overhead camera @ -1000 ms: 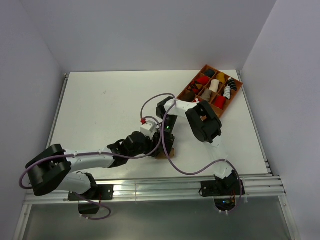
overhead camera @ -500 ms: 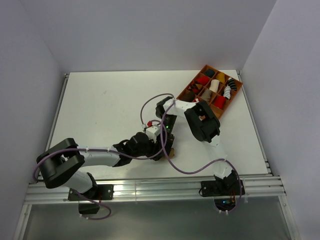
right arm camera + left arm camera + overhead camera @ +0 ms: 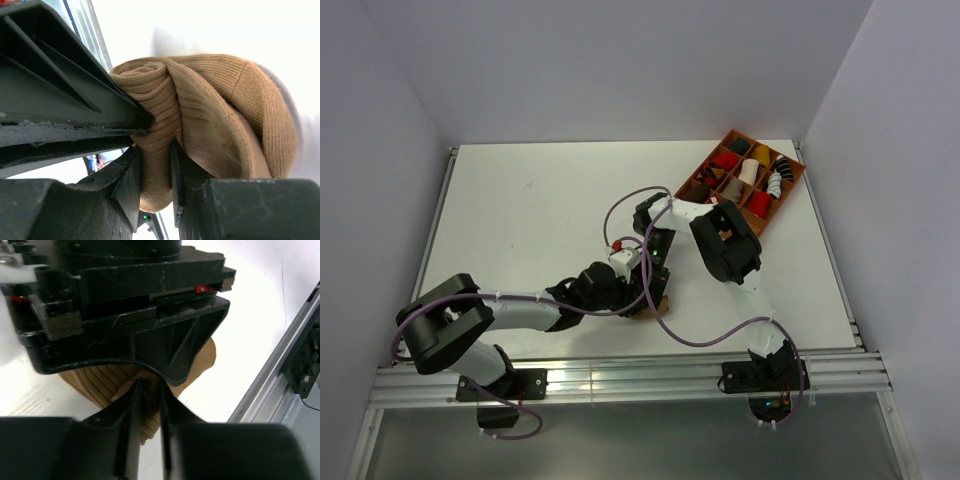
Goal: Roll the socks
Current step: Roll the sock at the center of the board.
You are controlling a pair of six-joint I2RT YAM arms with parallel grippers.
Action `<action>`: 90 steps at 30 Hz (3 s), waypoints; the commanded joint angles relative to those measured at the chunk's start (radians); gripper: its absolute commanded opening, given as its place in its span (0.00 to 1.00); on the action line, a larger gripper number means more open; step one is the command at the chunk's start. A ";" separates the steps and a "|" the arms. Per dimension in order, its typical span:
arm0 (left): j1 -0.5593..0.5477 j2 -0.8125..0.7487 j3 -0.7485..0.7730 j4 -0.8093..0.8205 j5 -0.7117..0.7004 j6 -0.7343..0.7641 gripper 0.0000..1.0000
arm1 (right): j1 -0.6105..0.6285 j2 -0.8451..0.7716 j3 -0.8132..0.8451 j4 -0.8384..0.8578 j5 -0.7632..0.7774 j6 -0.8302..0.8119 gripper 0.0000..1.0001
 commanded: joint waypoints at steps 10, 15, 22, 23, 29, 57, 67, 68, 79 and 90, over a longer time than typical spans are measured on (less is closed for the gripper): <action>0.013 0.085 -0.034 -0.051 0.042 -0.072 0.00 | -0.024 -0.068 -0.106 0.228 0.058 0.070 0.37; 0.026 0.101 -0.030 -0.068 0.044 -0.098 0.00 | -0.067 -0.164 -0.148 0.295 0.029 0.098 0.48; 0.038 0.111 -0.024 -0.083 0.055 -0.114 0.00 | -0.141 -0.253 -0.171 0.285 -0.025 0.084 0.53; 0.043 0.113 -0.025 -0.082 0.059 -0.114 0.00 | -0.155 -0.272 -0.189 0.290 -0.026 0.087 0.53; 0.075 0.122 -0.037 -0.063 0.090 -0.149 0.00 | -0.202 -0.422 -0.299 0.416 -0.023 0.118 0.53; 0.173 0.248 0.007 -0.065 0.219 -0.224 0.00 | 0.171 -1.165 -1.033 1.163 0.472 0.036 0.59; 0.179 0.248 -0.019 -0.044 0.222 -0.232 0.00 | 0.328 -1.060 -1.074 1.273 0.604 0.016 0.59; 0.179 0.248 -0.019 -0.042 0.224 -0.232 0.00 | 0.331 -1.053 -1.074 1.285 0.613 0.013 0.59; 0.184 0.269 -0.031 -0.019 0.250 -0.232 0.00 | 0.364 -0.974 -1.074 1.352 0.673 -0.011 0.56; 0.191 0.285 -0.017 -0.013 0.277 -0.212 0.00 | 0.367 -0.911 -1.011 1.226 0.636 -0.046 0.24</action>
